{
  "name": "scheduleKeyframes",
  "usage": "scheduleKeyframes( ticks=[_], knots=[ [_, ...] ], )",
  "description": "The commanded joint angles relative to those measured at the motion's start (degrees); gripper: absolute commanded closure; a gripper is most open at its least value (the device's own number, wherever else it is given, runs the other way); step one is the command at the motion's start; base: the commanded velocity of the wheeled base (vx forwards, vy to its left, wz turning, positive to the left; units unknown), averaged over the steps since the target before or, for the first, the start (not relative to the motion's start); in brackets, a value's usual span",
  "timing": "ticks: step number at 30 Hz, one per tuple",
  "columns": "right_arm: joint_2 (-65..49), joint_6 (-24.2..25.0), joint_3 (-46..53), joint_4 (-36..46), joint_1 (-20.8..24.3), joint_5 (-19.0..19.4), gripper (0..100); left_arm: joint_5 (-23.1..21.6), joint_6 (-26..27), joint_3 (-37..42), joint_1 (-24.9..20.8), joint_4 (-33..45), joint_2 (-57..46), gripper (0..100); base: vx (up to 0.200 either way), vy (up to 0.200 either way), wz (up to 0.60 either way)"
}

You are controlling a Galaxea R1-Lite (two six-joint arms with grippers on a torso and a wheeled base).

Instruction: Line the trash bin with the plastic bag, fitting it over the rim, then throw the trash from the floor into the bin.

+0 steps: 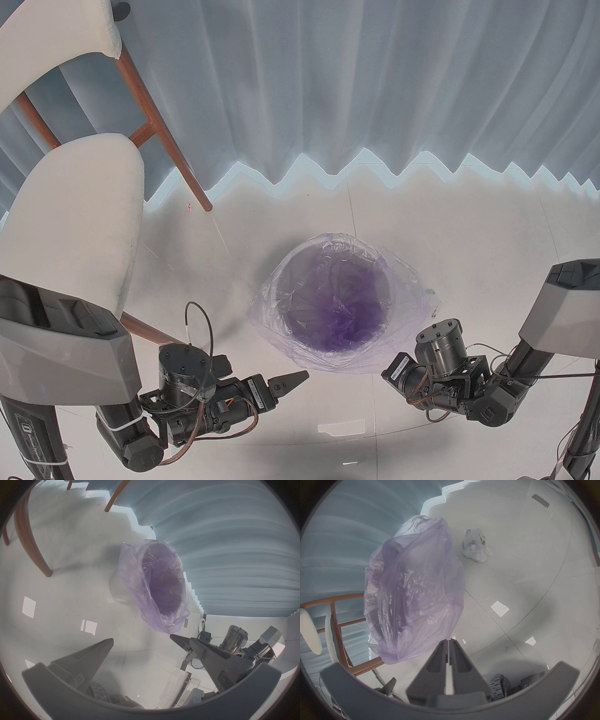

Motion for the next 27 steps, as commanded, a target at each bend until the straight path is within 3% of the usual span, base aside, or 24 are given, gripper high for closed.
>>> scheduleKeyframes(
  ticks=[1,4,9,12,15,22,23,27],
  knots=[
    [1.48,0.11,0.67,0.09,0.21,-0.37,100,0.00,-0.02,-2.48,1.00,0.25,2.05,0,0.000,0.000,0.00],
    [1.92,0.02,0.67,0.00,0.73,-0.72,100,0.00,-0.02,-3.89,1.26,1.13,2.84,0,0.000,0.000,0.00],
    [6.32,-2.26,0.23,-0.35,3.11,-4.41,100,0.09,-0.02,-8.63,1.62,5.17,3.81,0,0.000,0.000,0.00],
    [5.70,-4.20,0.94,-5.27,3.81,-6.00,100,0.09,-0.02,-9.34,1.53,6.05,3.11,0,0.000,0.000,0.00],
    [-1.94,-4.90,2.17,-9.93,4.07,-5.91,100,0.62,0.06,-8.19,1.35,6.14,0.30,0,0.000,0.000,0.00],
    [-16.36,-5.07,3.49,-2.72,3.46,-3.45,100,0.71,-0.02,1.21,1.62,5.70,-8.49,0,0.000,0.000,0.00],
    [-17.68,-5.16,3.13,-1.14,3.20,-2.57,0,0.71,-0.02,2.97,1.62,5.79,-10.34,0,0.000,0.000,0.00],
    [-18.38,-5.07,0.41,1.32,1.97,-2.30,0,0.71,-0.02,5.87,1.70,5.79,-13.50,0,0.000,0.000,0.00]
  ],
)
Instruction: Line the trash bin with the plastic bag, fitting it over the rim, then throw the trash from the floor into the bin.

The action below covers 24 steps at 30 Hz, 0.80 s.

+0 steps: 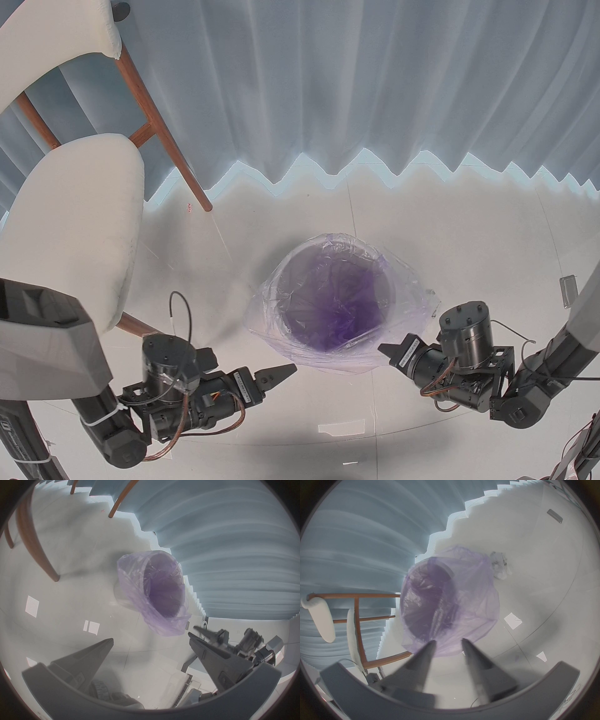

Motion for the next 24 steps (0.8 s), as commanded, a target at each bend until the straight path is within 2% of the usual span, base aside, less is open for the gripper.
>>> scheduleKeyframes(
  ticks=[1,10,19,20,24],
  knots=[
    [-6.59,0.94,-4.35,4.01,-2.34,0.91,0,0.05,-0.05,6.61,0.19,0.05,-8.99,0,0.000,0.000,0.00],
    [5.98,7.01,-18.06,12.27,-4.89,0.38,0,0.14,-0.14,8.19,0.63,-0.13,-9.60,0,0.000,0.000,0.00],
    [11.26,7.09,-20.25,12.80,-4.98,-0.32,0,1.63,-0.31,8.37,0.63,-0.04,-9.96,0,0.000,0.000,0.00],
    [11.52,7.09,-20.25,12.89,-4.98,-0.32,100,1.63,-0.40,8.37,0.63,-0.04,-9.96,0,0.000,0.000,0.00],
    [11.26,7.09,-20.17,12.89,-5.07,-0.32,100,1.63,-0.40,8.55,0.63,-0.04,-9.96,0,0.000,0.000,0.00]
  ],
)
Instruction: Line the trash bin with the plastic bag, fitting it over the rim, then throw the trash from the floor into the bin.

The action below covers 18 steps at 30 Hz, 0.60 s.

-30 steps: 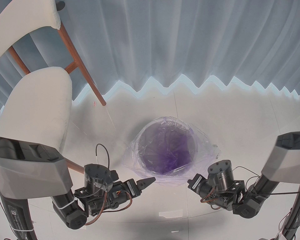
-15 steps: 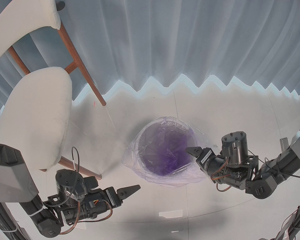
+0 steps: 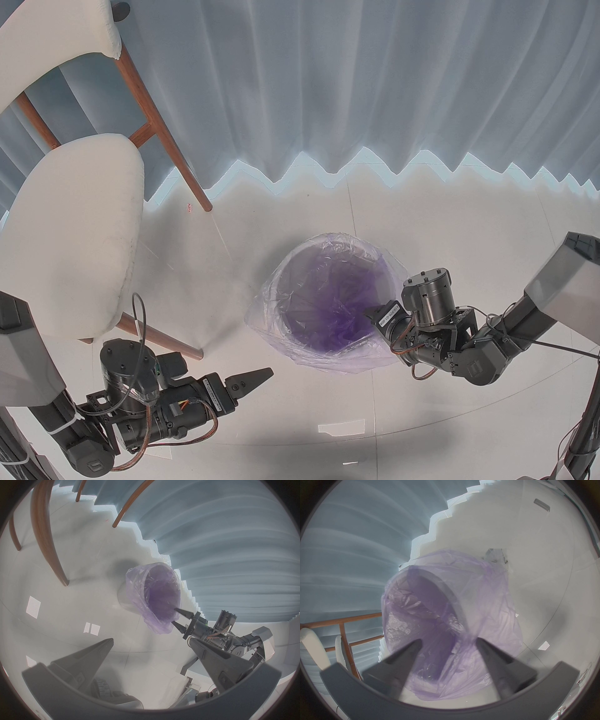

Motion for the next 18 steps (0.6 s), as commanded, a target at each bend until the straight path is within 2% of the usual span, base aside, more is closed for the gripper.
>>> scheduleKeyframes(
  ticks=[1,8,18],
  knots=[
    [0.89,0.00,-0.21,-0.03,-0.05,0.01,100,0.03,-0.05,0.11,0.00,0.01,-0.14,0,0.000,0.000,0.00],
    [-1.48,0.00,1.28,0.23,-0.05,-0.17,100,0.03,0.13,0.02,-0.09,-0.08,0.21,0,0.000,0.000,0.00],
    [-5.26,-0.18,10.60,-0.74,2.06,-0.69,100,0.03,0.39,-0.24,-0.62,-0.08,1.27,0,0.000,0.000,0.00]
  ],
)
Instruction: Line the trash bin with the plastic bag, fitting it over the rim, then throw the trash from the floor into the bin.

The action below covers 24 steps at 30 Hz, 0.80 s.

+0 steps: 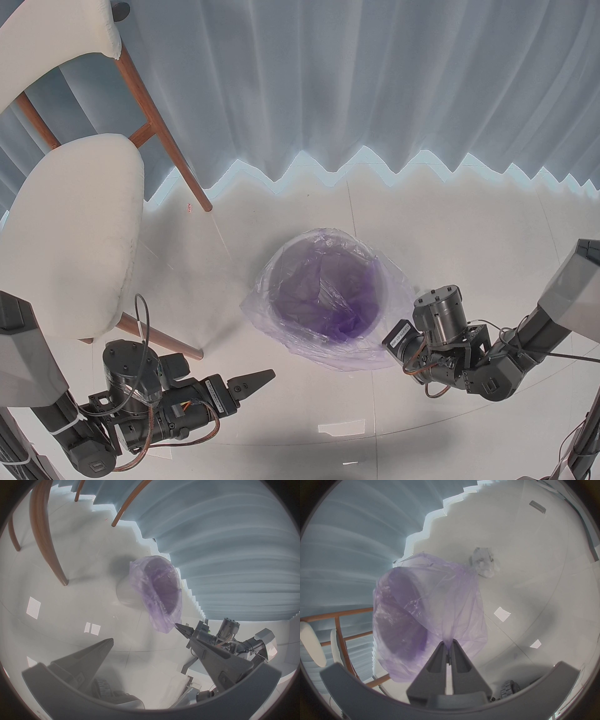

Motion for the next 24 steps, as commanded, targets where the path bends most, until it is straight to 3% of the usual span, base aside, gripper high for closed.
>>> scheduleKeyframes(
  ticks=[1,8,19,24],
  knots=[
    [-1.54,0.06,4.44,-0.95,2.25,-0.10,100,0.05,0.02,-0.04,-0.60,0.06,0.85,0,0.000,0.000,0.00],
    [4.61,-0.73,5.94,-6.31,4.80,-0.18,100,0.13,0.10,-0.04,-0.77,0.41,1.56,0,0.000,0.000,0.00],
    [17.97,-11.46,7.08,-26.79,4.71,-4.67,100,0.05,0.10,-0.31,-0.42,0.41,2.79,0,0.000,0.000,0.00],
    [17.18,-13.13,7.96,-28.90,4.71,-5.37,100,0.13,2.04,-4.44,0.19,0.14,6.22,0,0.000,0.000,0.00]
  ],
)
